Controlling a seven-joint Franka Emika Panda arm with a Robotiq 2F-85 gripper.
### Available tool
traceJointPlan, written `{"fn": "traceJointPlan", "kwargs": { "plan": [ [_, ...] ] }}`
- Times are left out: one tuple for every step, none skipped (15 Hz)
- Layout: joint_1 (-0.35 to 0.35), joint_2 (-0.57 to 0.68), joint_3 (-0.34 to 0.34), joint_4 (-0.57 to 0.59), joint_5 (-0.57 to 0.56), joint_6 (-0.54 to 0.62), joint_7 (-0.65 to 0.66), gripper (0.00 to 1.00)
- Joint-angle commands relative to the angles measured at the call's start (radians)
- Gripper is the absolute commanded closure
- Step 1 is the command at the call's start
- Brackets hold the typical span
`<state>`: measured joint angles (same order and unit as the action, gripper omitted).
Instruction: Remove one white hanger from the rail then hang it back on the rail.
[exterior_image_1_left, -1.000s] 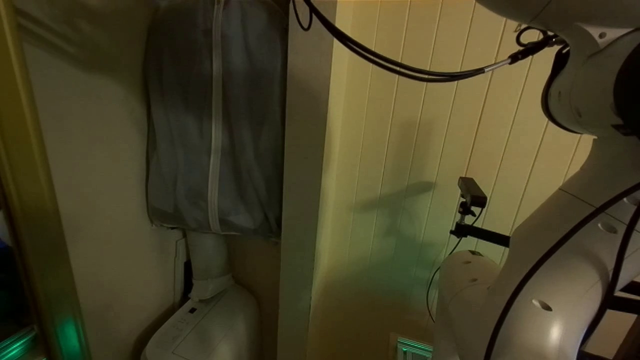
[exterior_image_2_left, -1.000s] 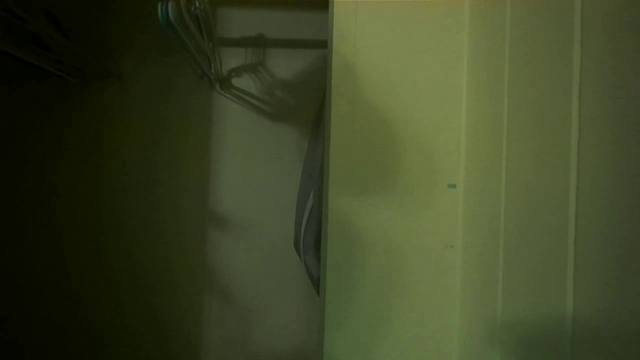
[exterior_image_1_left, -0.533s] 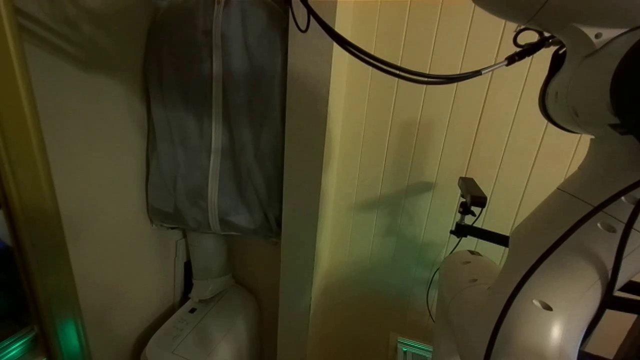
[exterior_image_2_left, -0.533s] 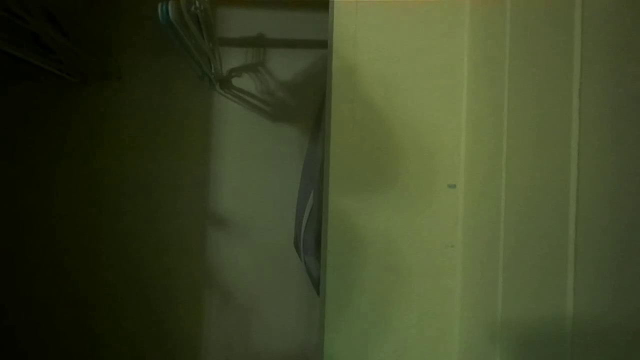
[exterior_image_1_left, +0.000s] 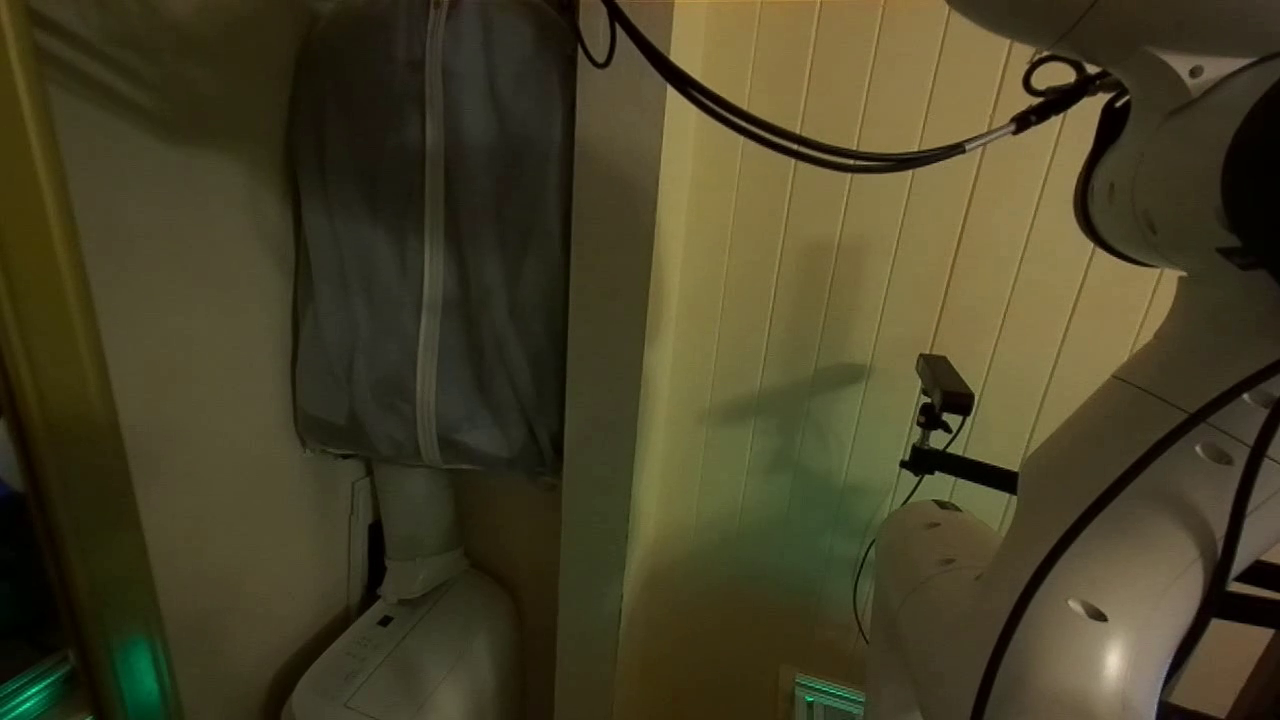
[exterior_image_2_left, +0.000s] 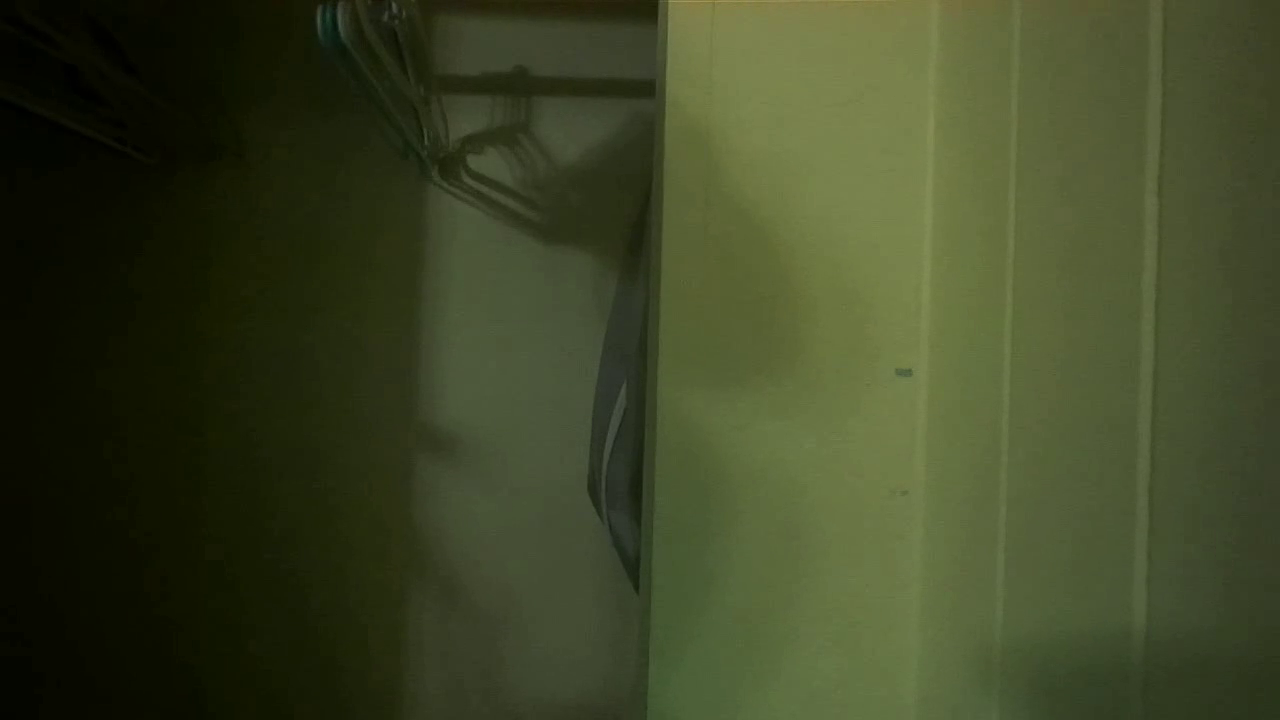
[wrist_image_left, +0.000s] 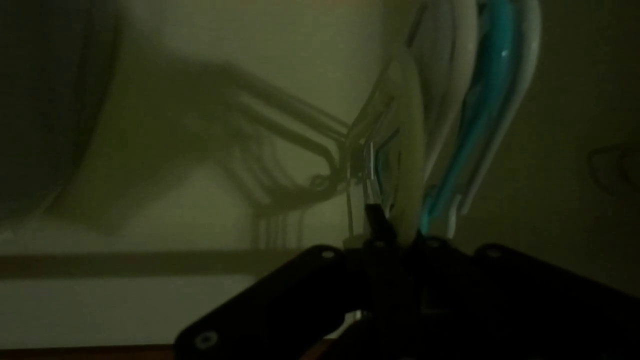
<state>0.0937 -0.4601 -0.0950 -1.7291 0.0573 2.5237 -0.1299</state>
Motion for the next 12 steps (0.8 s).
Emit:
{"fn": "traceJointPlan", "kwargs": {
  "plan": [
    [-0.003, 0.005, -0.004, 0.053, 0.038, 0.003, 0.002, 0.97],
    [-0.023, 0.009, 0.004, 0.065, 0.026, 0.023, 0.033, 0.97],
    [-0.050, 0.014, 0.012, 0.076, 0.003, 0.026, 0.064, 0.98],
    [-0.081, 0.012, 0.021, 0.087, -0.022, 0.006, 0.093, 0.98],
    [-0.099, 0.005, 0.022, 0.090, -0.032, -0.014, 0.107, 0.97],
    [-0.123, -0.001, 0.025, 0.091, -0.045, -0.033, 0.121, 0.97],
    [-0.150, -0.010, 0.027, 0.088, -0.059, -0.067, 0.138, 0.97],
    [-0.175, -0.021, 0.031, 0.083, -0.078, -0.103, 0.152, 0.97],
    [-0.193, -0.032, 0.031, 0.078, -0.091, -0.136, 0.160, 0.97],
    [-0.204, -0.050, 0.029, 0.066, -0.101, -0.168, 0.159, 0.97],
    [-0.216, -0.066, 0.029, 0.059, -0.112, -0.192, 0.160, 0.97],
    [-0.218, -0.092, 0.026, 0.040, -0.115, -0.209, 0.147, 0.98]
  ]
}}
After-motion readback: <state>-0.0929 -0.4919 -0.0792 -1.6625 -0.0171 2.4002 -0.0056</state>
